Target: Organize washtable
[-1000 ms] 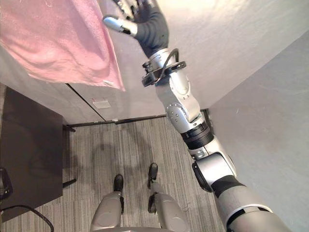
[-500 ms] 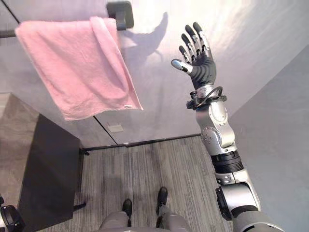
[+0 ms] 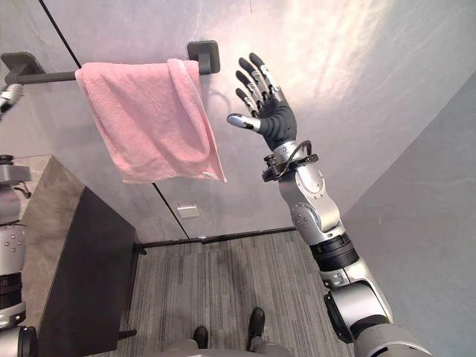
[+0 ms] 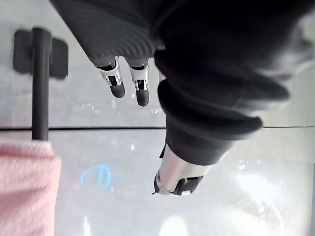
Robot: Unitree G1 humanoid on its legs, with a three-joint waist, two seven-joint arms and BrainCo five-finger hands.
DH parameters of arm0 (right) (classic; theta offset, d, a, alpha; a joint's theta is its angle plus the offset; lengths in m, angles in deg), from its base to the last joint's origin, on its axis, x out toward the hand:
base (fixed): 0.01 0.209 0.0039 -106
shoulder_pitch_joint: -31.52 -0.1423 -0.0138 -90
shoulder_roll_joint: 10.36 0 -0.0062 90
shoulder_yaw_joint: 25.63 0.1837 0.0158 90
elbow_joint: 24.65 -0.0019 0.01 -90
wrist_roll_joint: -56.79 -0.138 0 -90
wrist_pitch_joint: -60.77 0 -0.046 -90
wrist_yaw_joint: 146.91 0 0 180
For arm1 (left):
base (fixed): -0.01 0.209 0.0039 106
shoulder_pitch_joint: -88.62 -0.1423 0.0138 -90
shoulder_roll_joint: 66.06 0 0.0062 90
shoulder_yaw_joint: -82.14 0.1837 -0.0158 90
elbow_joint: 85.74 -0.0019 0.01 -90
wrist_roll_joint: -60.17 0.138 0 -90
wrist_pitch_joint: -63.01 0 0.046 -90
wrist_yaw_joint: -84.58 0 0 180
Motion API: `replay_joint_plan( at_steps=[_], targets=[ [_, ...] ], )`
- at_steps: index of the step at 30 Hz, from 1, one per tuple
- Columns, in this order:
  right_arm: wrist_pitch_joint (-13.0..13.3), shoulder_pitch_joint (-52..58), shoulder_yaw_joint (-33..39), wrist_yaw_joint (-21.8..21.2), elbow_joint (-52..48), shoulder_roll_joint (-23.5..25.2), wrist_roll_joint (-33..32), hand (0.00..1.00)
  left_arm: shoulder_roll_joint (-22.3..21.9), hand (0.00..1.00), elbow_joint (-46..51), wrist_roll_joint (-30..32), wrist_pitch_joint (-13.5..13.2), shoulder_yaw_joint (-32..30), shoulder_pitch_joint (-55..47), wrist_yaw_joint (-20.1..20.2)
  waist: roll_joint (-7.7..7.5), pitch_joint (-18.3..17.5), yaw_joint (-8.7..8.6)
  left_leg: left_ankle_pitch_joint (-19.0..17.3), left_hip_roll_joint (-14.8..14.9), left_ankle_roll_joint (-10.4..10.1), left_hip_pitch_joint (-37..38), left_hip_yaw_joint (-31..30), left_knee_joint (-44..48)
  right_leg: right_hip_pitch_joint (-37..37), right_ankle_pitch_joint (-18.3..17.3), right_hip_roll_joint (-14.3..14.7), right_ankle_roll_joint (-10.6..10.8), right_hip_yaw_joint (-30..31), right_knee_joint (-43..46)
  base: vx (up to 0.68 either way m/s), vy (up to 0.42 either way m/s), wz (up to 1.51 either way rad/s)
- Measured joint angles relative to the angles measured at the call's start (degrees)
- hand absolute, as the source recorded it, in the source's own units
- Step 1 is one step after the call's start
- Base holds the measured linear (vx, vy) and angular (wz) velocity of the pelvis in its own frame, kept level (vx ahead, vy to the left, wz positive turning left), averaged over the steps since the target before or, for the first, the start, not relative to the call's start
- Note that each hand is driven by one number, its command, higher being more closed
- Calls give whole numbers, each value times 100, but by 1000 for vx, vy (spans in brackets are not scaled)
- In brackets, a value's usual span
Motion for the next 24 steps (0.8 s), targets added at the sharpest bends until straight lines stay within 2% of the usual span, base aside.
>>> replay_joint_plan(
  at_steps=[6, 8, 19, 21, 24],
  targets=[
    [-1, -117, -341, -19, 57, 38, -4, 0, -331, 0, 53, -230, 55, 510, -251, 178, 8, -83, -100, 1, -9, 2, 70, 60, -74, 17, 3, 0, 4, 54, 0, 29, 77, -5],
    [-1, -127, -351, -26, 57, 109, -3, 0, -416, 0, 36, -342, 165, 681, -325, 287, 9, -83, -106, 2, -12, 3, 65, 82, -92, -8, 3, 2, 6, 74, -2, 13, 62, -6],
    [0, -273, -527, 6, 104, 218, -5, 0, -698, 0, -517, -365, 284, 1079, -384, 391, 23, -67, -230, 9, -25, 16, -157, 204, -99, -279, 75, 9, 70, 219, 22, 16, 61, -5],
    [5, -425, -526, 18, 105, 217, -8, 0, -758, 0, -534, -365, 285, 1097, -367, 388, 38, -4, -241, 28, -52, 45, -242, 252, -89, -380, 123, -11, 63, 253, 22, -18, 77, -12],
    [37, -706, -513, 30, 216, 208, -12, 0, -754, 0, -971, -369, 280, 1168, 149, 373, 66, 275, -227, 46, -87, 73, -402, 252, -13, -504, 190, -50, 81, 285, 21, -43, 79, -1]
  ],
)
